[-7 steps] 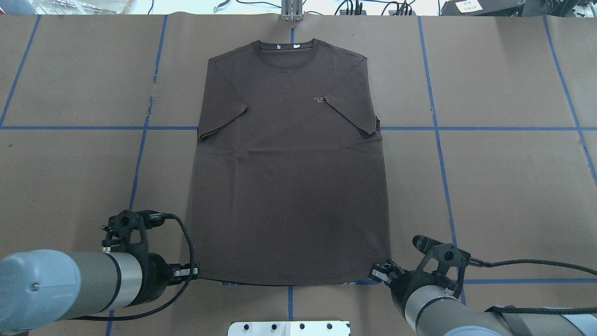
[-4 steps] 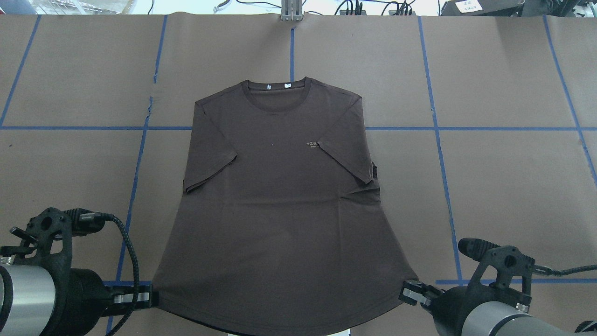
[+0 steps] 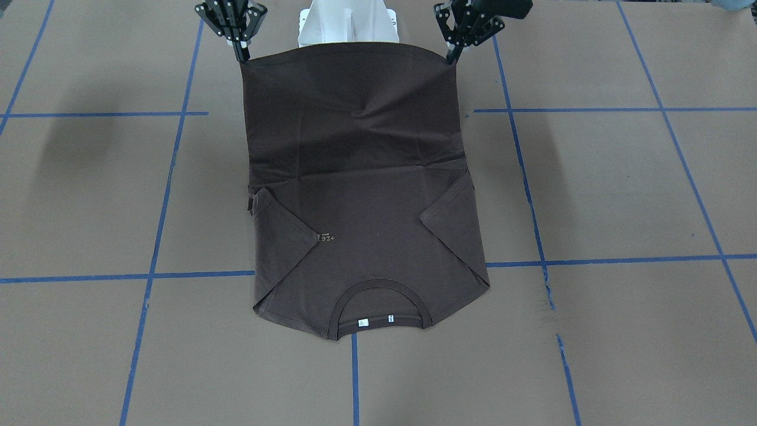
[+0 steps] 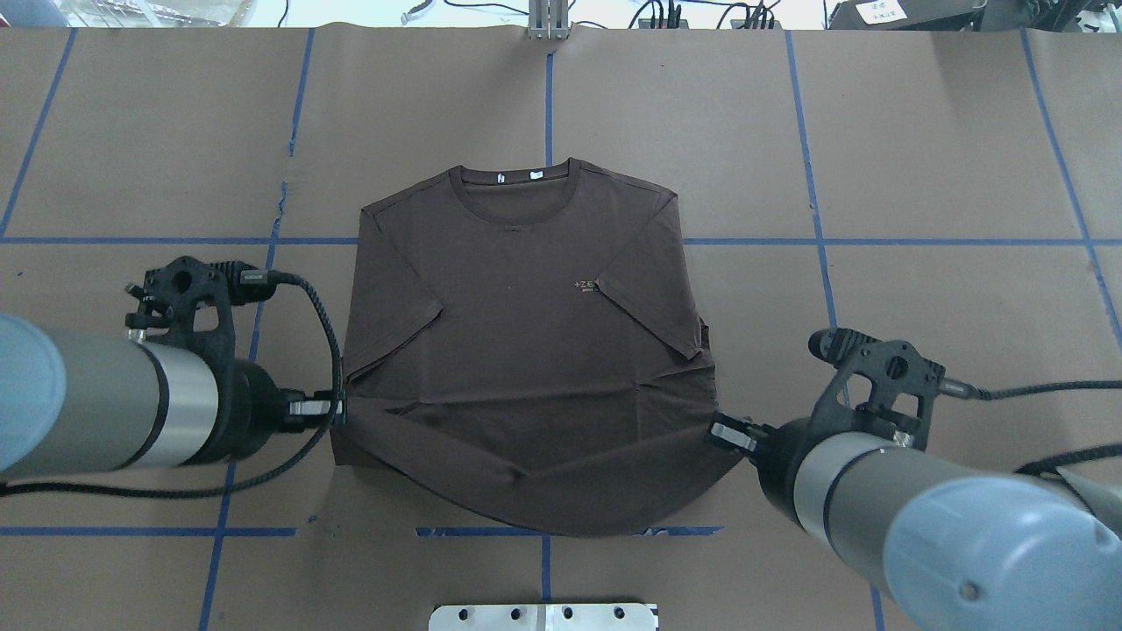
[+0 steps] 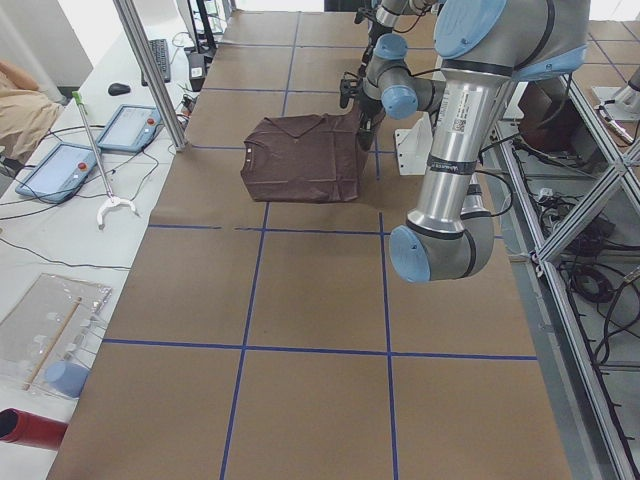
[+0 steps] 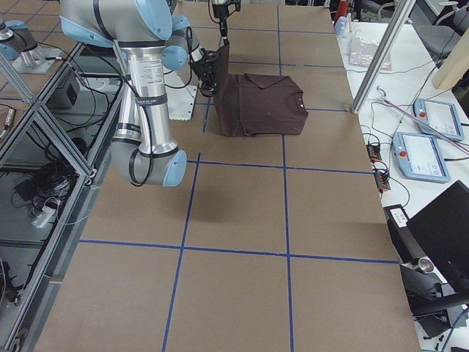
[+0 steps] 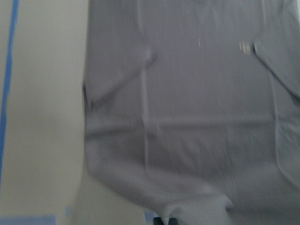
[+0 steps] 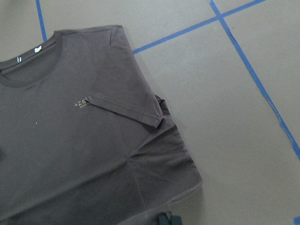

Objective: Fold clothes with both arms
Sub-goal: 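Lift the hem with both grippers and fold it toward the collar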

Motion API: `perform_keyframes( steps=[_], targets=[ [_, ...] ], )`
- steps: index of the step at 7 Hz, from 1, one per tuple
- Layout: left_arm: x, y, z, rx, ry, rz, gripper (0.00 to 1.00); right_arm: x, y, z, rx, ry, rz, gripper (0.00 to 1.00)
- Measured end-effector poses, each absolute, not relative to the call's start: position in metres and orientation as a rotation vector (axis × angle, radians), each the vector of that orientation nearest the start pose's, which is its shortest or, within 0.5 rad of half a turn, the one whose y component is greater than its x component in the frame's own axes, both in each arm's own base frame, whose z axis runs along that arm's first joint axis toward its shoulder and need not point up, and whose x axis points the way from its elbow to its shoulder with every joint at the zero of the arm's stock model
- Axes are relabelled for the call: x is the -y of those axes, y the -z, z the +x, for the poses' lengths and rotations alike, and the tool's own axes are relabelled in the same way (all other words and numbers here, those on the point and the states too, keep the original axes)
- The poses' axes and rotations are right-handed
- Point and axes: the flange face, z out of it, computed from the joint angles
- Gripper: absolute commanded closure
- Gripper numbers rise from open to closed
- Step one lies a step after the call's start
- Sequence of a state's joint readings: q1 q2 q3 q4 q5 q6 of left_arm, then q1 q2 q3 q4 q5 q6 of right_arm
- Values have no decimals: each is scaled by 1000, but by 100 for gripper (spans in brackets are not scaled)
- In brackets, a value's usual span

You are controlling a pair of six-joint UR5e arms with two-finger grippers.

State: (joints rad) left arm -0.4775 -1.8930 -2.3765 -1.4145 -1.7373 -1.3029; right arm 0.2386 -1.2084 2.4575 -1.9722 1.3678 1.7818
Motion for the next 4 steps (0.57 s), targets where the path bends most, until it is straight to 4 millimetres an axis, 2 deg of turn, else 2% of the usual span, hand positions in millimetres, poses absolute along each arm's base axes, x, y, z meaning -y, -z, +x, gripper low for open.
perform_keyframes(
  steps=[2, 3, 4],
  targets=[
    [382, -194, 333, -879, 126, 292, 100, 316, -179, -361, 792, -538, 239, 100],
    [417, -200, 342, -851, 140, 309, 100, 352, -186, -365, 748, -559, 259, 100],
    [447, -213, 355, -840, 155, 322, 100, 386, -196, -381, 728, -583, 273, 100]
  ],
)
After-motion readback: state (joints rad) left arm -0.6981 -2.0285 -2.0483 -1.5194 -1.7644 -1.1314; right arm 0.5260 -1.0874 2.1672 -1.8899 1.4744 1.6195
